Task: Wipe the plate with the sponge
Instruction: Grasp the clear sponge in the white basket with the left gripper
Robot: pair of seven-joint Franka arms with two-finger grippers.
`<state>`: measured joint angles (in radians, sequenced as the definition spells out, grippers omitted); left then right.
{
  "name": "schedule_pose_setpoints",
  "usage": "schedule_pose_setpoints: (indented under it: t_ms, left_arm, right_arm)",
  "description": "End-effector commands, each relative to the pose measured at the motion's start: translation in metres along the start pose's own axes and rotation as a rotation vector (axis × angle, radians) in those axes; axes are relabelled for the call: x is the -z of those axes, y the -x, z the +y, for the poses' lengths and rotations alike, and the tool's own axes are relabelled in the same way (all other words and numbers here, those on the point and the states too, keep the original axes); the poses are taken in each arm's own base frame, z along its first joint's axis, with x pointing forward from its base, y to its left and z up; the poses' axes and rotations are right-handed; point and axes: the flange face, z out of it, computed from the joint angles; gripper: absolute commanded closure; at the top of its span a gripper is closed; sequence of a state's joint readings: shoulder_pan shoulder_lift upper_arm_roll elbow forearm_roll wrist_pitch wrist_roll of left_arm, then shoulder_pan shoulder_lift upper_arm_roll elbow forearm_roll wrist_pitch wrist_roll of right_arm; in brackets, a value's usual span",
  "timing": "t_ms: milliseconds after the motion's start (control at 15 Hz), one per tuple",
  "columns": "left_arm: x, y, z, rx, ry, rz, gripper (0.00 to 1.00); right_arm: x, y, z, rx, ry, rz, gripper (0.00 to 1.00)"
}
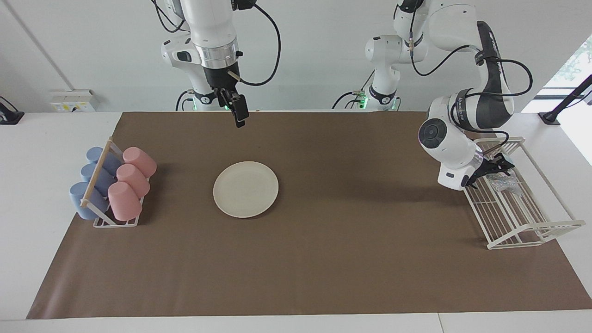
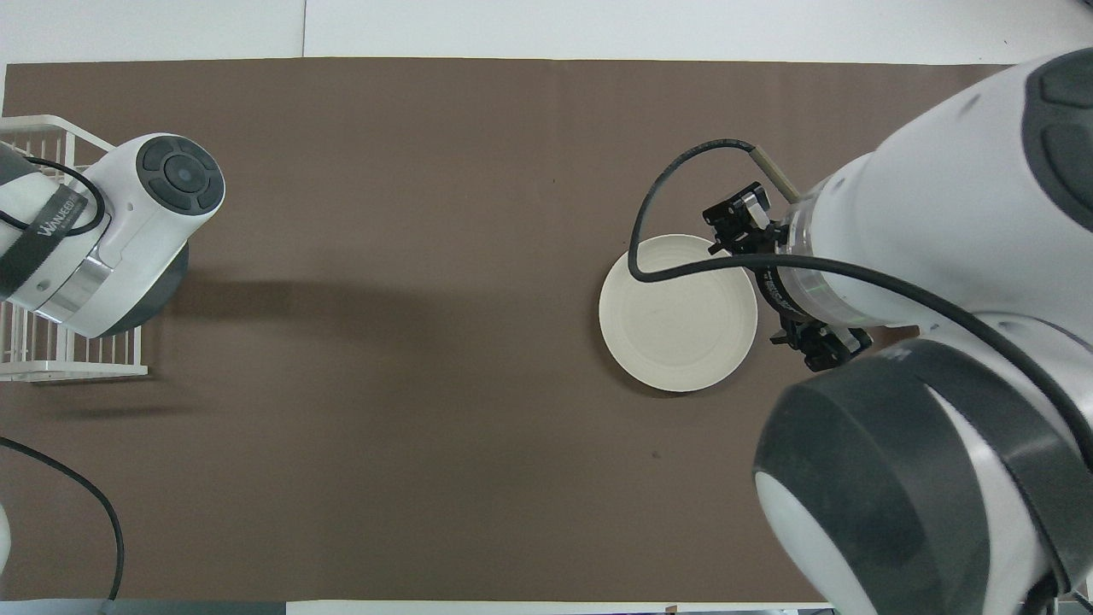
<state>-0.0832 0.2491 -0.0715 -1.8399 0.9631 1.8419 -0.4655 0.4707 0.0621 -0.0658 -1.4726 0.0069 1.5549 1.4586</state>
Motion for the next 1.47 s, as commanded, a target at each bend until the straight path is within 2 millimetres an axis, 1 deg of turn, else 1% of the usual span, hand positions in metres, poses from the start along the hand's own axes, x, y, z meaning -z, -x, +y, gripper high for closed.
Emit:
schedule_pose_setpoints:
  t_ms: [0, 67, 133, 267, 333, 467, 600, 667, 800, 867, 1000, 1067, 1133, 1200, 1267, 1333, 1400]
  left_arm:
    - [-0.006, -0.001, -0.003, 0.003, -0.016, 0.005, 0.47]
    - [-0.007, 0.0, -0.005, 0.006, -0.021, -0.005, 0.85]
    - [-0.006, 0.0, -0.008, 0.008, -0.028, -0.015, 1.0]
    - [-0.002, 0.0, -0.012, 0.013, -0.031, -0.016, 1.0]
    - [0.001, -0.002, -0.016, 0.021, -0.033, -0.015, 1.0]
    - [0.007, -0.004, -0.022, 0.027, -0.033, -0.011, 1.0]
    - [0.012, -0.003, -0.025, 0.03, -0.044, -0.016, 1.0]
    - [0.016, -0.004, -0.027, 0.015, -0.041, -0.013, 1.0]
    - [0.038, -0.003, -0.06, -0.052, -0.023, -0.022, 1.0]
    - [0.054, -0.002, -0.081, -0.072, 0.043, -0.04, 1.0]
    - [0.082, 0.001, -0.115, -0.051, 0.229, -0.067, 1.0]
    - [0.095, 0.008, -0.133, -0.034, 0.315, -0.085, 1.0]
    - [0.103, 0.015, -0.147, -0.016, 0.388, -0.104, 1.0]
    - [0.106, 0.024, -0.156, 0.008, 0.488, -0.146, 1.0]
    - [0.113, 0.032, -0.165, 0.026, 0.594, -0.18, 1.0]
    - [0.122, 0.041, -0.174, 0.039, 0.707, -0.21, 1.0]
    - [0.125, 0.048, -0.187, 0.058, 0.825, -0.232, 1.0]
  right_arm:
    - [-0.001, 0.006, -0.052, -0.15, 0.016, -0.045, 0.0]
    - [-0.003, 0.025, -0.068, -0.186, 0.007, -0.04, 0.0]
    - [-0.003, 0.039, -0.075, -0.224, -0.004, -0.041, 0.0]
    - [0.0, 0.068, -0.075, -0.228, -0.012, -0.048, 0.0]
    - [0.001, 0.077, -0.075, -0.213, -0.016, -0.053, 0.0]
    - [-0.007, 0.082, -0.07, -0.208, 0.005, -0.058, 0.0]
    - [-0.01, 0.087, -0.068, -0.213, 0.01, -0.08, 0.0]
    - [-0.011, 0.096, -0.066, -0.21, 0.014, -0.082, 0.0]
    - [-0.012, 0.099, -0.065, -0.211, 0.016, -0.083, 0.0]
    - [-0.012, 0.101, -0.065, -0.223, 0.008, -0.084, 0.0]
    - [-0.011, 0.112, -0.067, -0.262, -0.005, -0.09, 0.0]
    - [-0.012, 0.114, -0.065, -0.277, 0.001, -0.09, 0.0]
    - [-0.014, 0.113, -0.061, -0.282, 0.01, -0.09, 0.0]
    - [-0.017, 0.117, -0.06, -0.283, 0.017, -0.09, 0.0]
    - [-0.014, 0.126, -0.057, -0.293, 0.02, -0.095, 0.0]
    - [-0.016, 0.128, -0.056, -0.32, 0.028, -0.101, 0.0]
    - [-0.014, 0.13, -0.053, -0.341, 0.031, -0.113, 0.0]
